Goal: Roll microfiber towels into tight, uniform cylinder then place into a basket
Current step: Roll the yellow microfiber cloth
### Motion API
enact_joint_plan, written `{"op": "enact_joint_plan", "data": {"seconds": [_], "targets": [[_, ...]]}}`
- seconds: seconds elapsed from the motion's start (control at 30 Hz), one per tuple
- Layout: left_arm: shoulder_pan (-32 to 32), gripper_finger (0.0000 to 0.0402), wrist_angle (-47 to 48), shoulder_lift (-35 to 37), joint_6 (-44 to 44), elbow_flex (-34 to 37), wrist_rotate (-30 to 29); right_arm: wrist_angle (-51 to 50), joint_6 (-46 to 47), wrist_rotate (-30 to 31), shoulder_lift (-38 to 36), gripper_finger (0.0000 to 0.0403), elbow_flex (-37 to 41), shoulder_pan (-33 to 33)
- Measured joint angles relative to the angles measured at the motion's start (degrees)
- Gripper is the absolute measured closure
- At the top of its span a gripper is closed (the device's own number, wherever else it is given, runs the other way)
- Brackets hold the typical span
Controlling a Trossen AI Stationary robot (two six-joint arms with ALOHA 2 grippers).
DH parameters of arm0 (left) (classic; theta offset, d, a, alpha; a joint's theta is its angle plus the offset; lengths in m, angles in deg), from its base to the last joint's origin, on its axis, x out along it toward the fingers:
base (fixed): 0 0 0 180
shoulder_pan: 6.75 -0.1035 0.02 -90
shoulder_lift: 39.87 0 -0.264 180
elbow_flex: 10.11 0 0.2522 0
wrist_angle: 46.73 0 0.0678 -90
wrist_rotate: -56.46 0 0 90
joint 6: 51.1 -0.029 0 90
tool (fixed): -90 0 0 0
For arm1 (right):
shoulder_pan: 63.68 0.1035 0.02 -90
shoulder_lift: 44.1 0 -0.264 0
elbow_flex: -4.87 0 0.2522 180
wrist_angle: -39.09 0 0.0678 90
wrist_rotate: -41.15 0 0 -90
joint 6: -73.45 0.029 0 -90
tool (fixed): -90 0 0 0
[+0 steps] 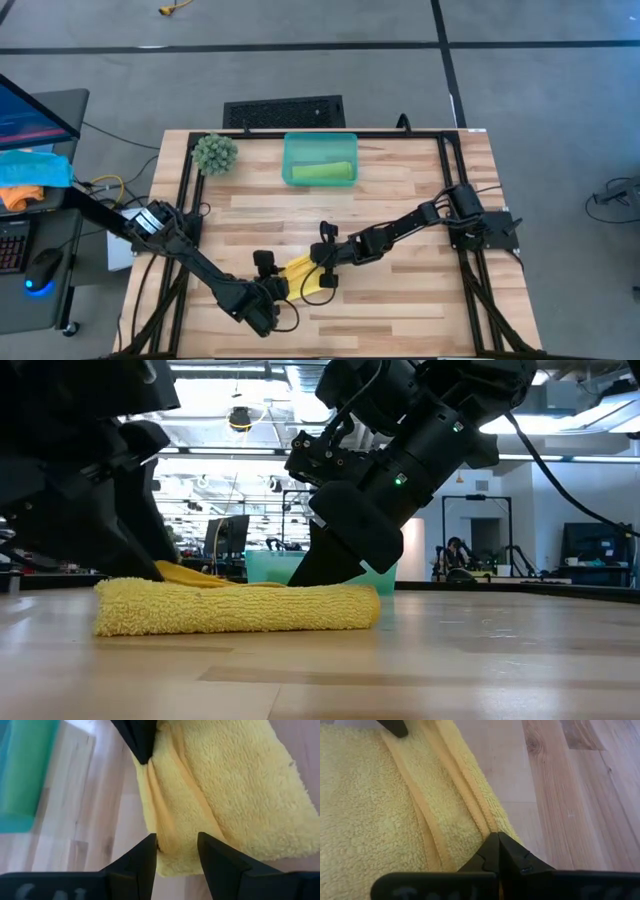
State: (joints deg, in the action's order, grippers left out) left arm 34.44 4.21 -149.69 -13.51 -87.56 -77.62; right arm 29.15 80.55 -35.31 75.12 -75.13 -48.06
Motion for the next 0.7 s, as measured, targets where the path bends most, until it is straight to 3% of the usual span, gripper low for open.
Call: {"op": "enact_joint_plan", "data": {"seconds": [0.33, 0.7], "targets": [[-0.2, 0.0282, -10.9, 0.3, -5.8, 4.5, 6.7, 0.0, 0.0, 0.0, 0.0, 0.0379, 0.0, 0.0], [-1.4, 0.0335, -10.9, 0.4, -9.5, 4.6, 12.6, 0.0, 0.0, 0.0, 0.0, 0.038, 0.0, 0.0]]}}
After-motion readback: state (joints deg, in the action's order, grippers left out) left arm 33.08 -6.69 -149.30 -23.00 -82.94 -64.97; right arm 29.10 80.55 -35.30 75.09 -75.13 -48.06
